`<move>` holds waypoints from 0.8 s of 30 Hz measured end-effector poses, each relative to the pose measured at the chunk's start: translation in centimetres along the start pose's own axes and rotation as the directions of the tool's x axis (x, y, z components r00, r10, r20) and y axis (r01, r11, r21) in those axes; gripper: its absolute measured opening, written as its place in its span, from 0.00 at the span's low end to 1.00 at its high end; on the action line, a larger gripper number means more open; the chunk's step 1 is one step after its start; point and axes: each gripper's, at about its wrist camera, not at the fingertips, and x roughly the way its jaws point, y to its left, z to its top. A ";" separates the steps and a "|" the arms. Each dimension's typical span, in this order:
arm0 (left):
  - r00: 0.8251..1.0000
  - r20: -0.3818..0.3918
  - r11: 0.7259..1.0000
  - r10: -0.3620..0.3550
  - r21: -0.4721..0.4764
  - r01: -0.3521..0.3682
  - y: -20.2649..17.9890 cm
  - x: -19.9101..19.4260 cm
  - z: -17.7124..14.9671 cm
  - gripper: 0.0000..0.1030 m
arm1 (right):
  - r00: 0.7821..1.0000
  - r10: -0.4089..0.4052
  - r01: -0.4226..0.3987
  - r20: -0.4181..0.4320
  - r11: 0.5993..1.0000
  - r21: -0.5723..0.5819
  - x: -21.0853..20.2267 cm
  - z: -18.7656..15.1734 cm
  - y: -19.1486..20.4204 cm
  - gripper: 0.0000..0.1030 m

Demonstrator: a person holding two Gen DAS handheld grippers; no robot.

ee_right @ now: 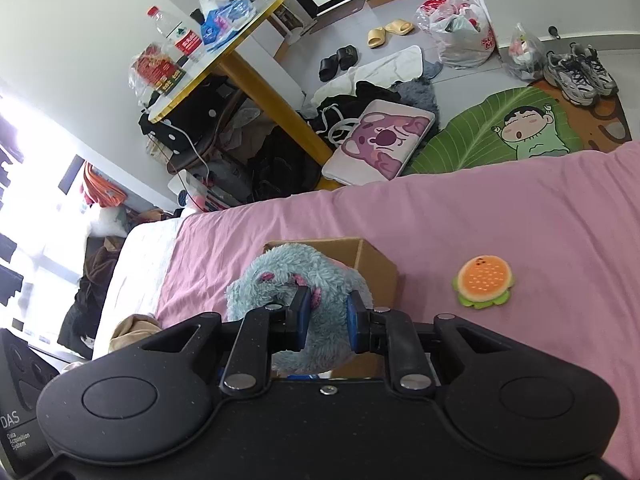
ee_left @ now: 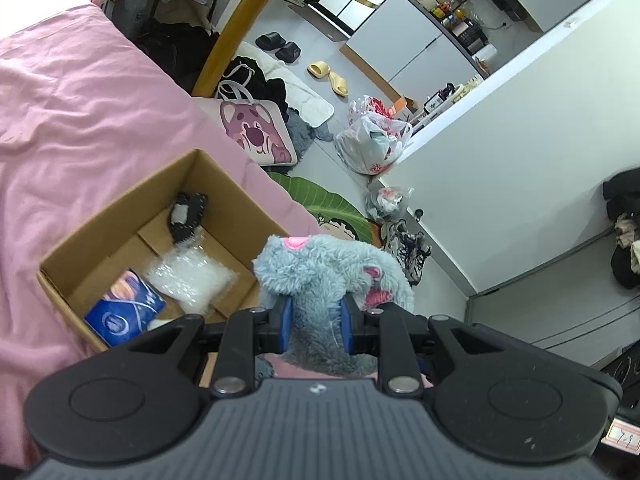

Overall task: Organize soft objects
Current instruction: 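Carry the fluffy plush over the cardboard box with the left tool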

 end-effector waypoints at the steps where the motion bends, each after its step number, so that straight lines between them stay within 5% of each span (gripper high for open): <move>1: 1.000 0.001 1.000 -0.002 -0.005 0.002 0.4 -0.1 0.2 0.22 | 1.000 -0.003 0.003 -0.001 1.000 -0.007 0.2 0.0 0.4 0.19; 24: 0.999 -0.005 0.991 0.038 -0.127 -0.038 9.1 0.4 3.9 0.22 | 0.995 -0.059 0.052 -0.082 0.995 -0.085 7.5 -1.4 7.3 0.19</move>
